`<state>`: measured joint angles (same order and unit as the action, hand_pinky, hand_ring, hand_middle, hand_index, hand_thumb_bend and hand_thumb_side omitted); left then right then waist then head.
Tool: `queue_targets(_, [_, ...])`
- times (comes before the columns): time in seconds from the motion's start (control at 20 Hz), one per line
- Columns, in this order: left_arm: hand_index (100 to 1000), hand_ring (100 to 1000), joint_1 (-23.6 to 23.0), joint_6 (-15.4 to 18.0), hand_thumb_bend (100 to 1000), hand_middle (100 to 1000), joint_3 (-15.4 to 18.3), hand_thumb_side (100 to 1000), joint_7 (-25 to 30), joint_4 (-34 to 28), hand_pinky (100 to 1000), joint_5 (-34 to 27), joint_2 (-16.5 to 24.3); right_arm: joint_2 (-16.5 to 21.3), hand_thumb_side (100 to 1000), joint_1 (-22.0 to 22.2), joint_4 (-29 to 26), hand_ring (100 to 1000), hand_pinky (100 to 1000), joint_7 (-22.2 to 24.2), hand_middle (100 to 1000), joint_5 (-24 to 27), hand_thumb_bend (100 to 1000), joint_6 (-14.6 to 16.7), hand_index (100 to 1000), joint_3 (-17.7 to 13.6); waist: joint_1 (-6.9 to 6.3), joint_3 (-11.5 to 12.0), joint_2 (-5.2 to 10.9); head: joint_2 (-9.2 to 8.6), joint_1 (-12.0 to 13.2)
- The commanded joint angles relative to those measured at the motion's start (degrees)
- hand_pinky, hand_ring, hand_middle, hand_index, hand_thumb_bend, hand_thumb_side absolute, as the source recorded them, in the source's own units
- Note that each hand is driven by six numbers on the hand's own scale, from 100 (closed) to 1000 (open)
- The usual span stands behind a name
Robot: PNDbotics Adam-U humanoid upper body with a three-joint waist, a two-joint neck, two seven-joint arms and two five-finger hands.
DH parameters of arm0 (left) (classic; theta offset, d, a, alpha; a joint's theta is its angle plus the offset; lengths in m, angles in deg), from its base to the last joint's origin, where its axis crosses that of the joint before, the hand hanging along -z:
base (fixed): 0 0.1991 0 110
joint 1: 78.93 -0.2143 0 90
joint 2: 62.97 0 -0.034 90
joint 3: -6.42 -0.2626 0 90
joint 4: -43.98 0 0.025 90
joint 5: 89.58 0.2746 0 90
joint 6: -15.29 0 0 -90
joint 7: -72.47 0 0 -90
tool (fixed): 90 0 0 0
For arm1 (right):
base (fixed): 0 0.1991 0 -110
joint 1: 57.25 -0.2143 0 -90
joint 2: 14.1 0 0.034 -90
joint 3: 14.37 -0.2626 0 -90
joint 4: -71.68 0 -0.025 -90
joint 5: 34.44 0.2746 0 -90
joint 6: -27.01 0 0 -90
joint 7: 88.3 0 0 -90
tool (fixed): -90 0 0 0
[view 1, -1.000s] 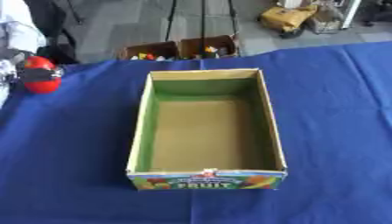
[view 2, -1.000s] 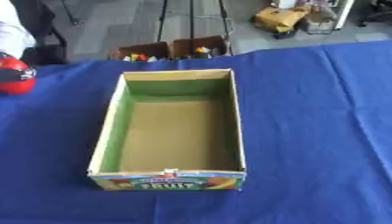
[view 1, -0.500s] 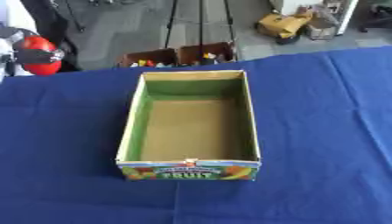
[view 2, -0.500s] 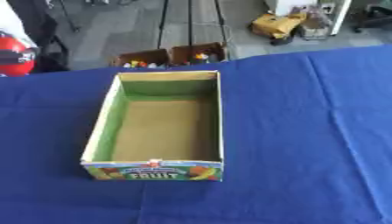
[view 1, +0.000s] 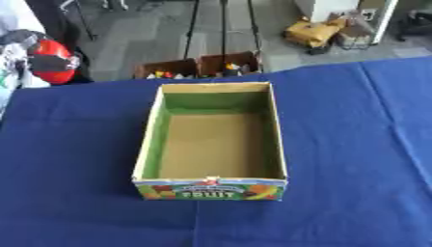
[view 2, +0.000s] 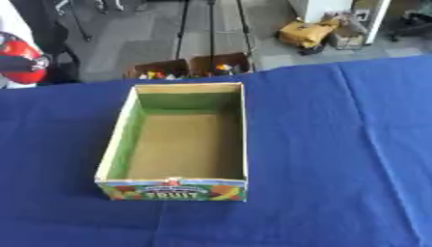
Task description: Pick up objects on the table and place them in the box.
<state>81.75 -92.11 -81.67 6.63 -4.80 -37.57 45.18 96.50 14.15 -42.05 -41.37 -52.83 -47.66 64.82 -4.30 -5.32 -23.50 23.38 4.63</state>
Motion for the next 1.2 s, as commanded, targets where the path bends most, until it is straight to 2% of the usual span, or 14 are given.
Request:
queue_targets(0.05, [897, 468, 1.57, 1.41, 100, 550, -1.16, 448, 0.63, -2.73, 182, -0.64, 0.93, 1.81, 840, -0.05, -0.86, 808, 774, 0.1, 725, 0.36, 100, -0.02, 770, -0.47, 0.43, 0.11, 2.09, 0.24, -0.21])
queue_targets(0.3, [892, 466, 1.85, 3.76, 100, 550, -4.13, 448, 3.27, -6.71, 182, -1.07, 0.14, 1.75, 835, 0.08, -0.86, 807, 773, 0.11, 725, 0.77, 100, -0.18, 769, -0.42, 0.69, 0.49, 3.45, 1.29, -1.12])
queue_targets(0.6, [880, 459, 1.99, 5.5, 100, 536, -7.17, 447, 5.99, -9.72, 174, -2.89, -2.05, 2.06, 832, -0.11, -0.86, 807, 773, 0.67, 726, 2.08, 100, -0.48, 768, 0.07, 0.82, 1.07, 6.3, 2.83, -2.67])
queue_targets(0.9, [876, 453, 1.31, 5.97, 100, 520, -9.5, 448, 6.96, -12.7, 164, -5.31, -6.44, 2.17, 830, -0.59, -0.86, 806, 772, 2.09, 726, 4.21, 100, -0.99, 767, 0.96, 1.21, 1.51, 9.4, 4.1, -4.24])
queue_targets(1.2, [873, 448, -0.46, 5.33, 100, 506, -10.5, 449, 6.56, -14.68, 158, -6.33, -11.46, 1.94, 828, -0.89, -0.86, 806, 772, 2.94, 726, 5.47, 100, -1.04, 767, 1.38, 1.35, 1.28, 10.83, 4.59, -4.84])
